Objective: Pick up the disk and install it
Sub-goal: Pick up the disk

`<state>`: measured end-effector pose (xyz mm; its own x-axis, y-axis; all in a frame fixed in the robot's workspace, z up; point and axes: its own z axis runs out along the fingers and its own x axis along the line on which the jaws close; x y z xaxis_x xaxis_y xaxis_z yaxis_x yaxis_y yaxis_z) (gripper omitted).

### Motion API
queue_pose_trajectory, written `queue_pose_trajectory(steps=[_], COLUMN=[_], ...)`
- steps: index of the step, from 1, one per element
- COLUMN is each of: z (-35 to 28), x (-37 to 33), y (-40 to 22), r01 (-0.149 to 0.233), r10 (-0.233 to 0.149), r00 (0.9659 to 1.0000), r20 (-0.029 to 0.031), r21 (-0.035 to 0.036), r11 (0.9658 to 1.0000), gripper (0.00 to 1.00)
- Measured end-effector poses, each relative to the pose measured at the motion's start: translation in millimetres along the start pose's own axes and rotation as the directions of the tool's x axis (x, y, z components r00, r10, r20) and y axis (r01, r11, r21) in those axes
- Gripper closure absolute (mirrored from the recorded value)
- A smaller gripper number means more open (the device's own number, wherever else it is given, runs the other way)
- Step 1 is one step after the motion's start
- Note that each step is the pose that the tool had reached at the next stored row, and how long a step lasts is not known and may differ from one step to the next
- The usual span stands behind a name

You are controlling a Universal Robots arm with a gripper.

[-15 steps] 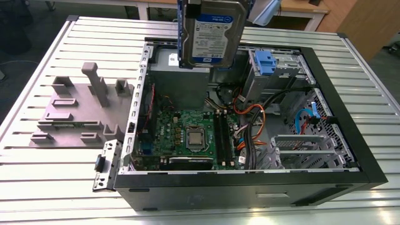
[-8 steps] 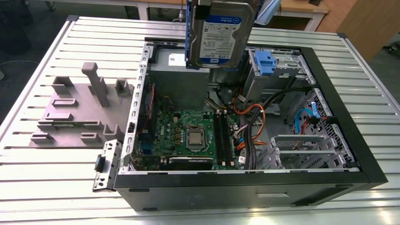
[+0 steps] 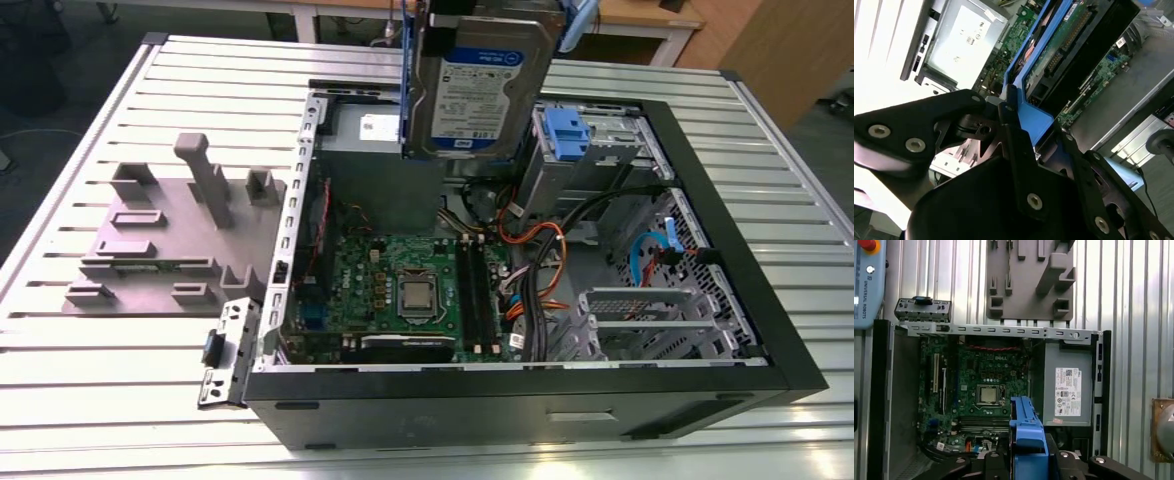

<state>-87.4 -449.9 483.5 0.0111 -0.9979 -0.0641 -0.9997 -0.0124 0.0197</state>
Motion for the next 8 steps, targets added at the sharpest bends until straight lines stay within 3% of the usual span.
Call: queue_pose_trajectory(steps=[3, 8], z=[0.8, 1.9], x=[2.3, 3.7], y=[-3.7, -21.7], r01=[0.000, 0.000], r10=[0.000, 0.000], r00=[1.0000, 1.0000], r20=[-0.0001, -0.0001], r21=[0.0000, 0.0000], r11=[1.0000, 1.0000], gripper=[0.63, 0.63])
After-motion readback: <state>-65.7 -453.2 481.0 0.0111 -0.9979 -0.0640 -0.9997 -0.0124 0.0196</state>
